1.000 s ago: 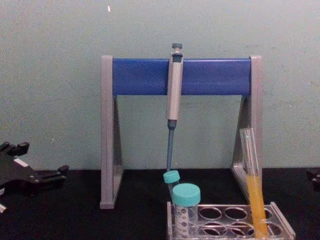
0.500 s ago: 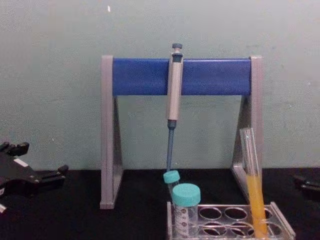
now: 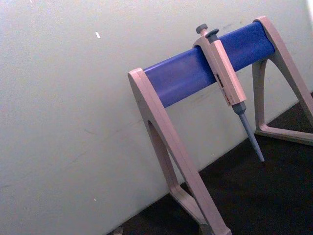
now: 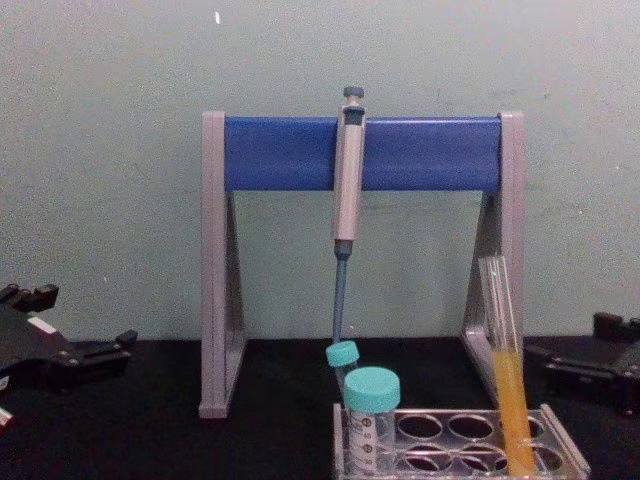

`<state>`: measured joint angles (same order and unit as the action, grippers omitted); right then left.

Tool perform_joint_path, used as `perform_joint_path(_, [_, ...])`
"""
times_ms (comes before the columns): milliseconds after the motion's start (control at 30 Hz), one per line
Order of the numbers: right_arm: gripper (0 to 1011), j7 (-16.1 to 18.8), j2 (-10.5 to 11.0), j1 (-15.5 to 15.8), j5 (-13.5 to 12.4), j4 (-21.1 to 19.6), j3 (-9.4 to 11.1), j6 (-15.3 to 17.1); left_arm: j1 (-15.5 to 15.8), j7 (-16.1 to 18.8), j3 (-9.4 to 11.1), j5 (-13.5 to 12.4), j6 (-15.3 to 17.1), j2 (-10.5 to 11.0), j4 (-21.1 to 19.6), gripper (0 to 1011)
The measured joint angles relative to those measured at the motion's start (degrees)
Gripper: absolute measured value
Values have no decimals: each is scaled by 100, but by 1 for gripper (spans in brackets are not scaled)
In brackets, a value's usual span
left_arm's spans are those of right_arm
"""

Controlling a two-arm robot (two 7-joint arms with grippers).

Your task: Pick up the test tube from the test tube rack, shake it, then place it back into the test tube rack.

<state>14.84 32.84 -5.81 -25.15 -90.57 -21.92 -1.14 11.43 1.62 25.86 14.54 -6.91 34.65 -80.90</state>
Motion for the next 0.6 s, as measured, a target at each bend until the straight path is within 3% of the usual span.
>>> perform_joint_path(600, [1000,781,-368,-615,-174,474,-64,738,0,0,0,1,0,0,0,1001])
